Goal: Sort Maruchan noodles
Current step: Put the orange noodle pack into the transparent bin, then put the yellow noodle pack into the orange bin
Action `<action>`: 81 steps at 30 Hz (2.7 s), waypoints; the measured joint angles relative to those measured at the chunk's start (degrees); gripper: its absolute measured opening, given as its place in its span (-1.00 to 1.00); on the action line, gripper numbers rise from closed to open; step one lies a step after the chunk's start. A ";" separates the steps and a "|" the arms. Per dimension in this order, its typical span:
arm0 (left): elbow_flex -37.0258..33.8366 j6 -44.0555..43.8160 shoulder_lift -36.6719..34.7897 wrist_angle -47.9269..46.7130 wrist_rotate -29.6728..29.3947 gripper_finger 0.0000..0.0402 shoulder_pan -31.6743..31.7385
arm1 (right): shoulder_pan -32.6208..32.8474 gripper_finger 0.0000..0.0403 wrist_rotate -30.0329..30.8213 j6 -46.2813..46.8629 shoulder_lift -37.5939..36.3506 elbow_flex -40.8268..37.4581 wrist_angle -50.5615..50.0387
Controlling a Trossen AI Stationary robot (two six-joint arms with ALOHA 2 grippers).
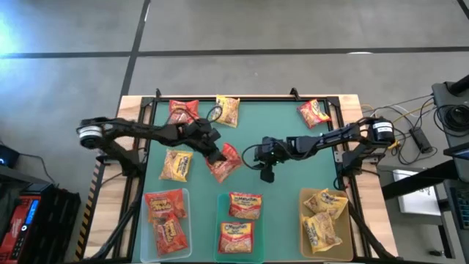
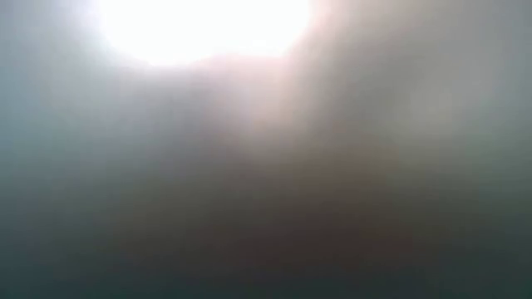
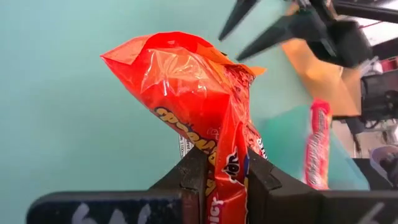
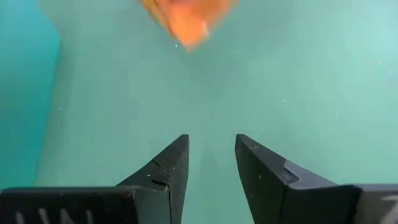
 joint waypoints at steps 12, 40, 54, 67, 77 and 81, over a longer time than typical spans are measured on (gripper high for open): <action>0.02 -5.94 -18.91 -14.82 -3.47 -0.81 -15.74 | -0.01 -0.39 0.24 -0.16 -0.12 0.00 -1.05; -0.44 -41.40 -25.53 -33.88 -19.76 -0.56 -58.95 | -0.01 -0.39 0.22 2.30 -0.07 0.02 -0.35; -0.28 -41.71 -25.70 -43.08 -12.49 -0.40 -58.93 | -0.01 -0.39 0.20 1.56 -0.07 0.09 -0.34; 1.08 -39.32 -26.58 -55.02 -32.38 -0.40 -58.50 | -0.01 -0.39 0.20 1.53 -0.09 0.09 -0.35; 1.16 -47.39 -26.49 -67.96 -54.93 -0.40 -49.97 | -0.01 -0.39 0.20 1.53 -0.09 0.09 -0.34; -1.47 -42.16 -26.47 -66.66 -50.87 -0.40 -42.63 | -0.01 -0.39 0.20 1.53 -0.09 0.09 -0.33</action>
